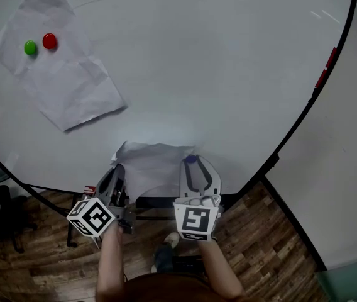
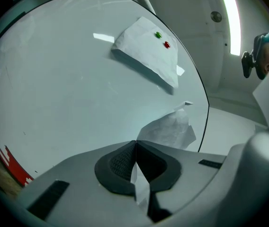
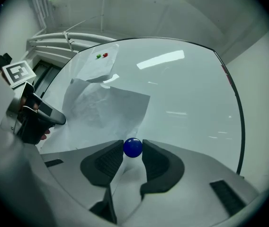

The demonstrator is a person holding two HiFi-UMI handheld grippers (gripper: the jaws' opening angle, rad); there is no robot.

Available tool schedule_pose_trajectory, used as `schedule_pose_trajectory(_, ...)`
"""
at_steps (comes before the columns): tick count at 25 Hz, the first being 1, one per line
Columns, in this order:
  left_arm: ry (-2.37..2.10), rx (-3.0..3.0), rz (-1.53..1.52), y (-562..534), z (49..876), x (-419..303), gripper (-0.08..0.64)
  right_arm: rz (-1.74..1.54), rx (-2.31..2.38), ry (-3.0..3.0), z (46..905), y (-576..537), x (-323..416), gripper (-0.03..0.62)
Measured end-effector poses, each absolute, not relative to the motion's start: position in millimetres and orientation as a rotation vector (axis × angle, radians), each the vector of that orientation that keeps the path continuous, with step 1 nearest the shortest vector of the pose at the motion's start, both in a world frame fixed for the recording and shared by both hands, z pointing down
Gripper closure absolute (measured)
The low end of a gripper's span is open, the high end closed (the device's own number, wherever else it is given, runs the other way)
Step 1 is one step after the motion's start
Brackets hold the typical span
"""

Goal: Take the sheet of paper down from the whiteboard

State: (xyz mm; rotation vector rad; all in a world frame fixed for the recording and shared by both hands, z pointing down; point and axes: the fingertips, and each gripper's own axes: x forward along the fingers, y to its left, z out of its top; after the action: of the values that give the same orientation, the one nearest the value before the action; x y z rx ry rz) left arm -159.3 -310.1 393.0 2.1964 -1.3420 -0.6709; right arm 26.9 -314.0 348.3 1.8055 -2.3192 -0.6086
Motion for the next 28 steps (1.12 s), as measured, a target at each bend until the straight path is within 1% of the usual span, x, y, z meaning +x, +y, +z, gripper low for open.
schedule_pose_trajectory(16, -1.398, 2.083, -0.745, -309, 396, -193, 0.537, -0.53, 1.829, -2.314, 362, -315, 40, 0.456)
schedule_pose_trajectory(28, -1.379, 2.066, -0.758, -311, 401, -196, 0.535, -0.519, 1.827, -2.301, 366, -317, 44, 0.456)
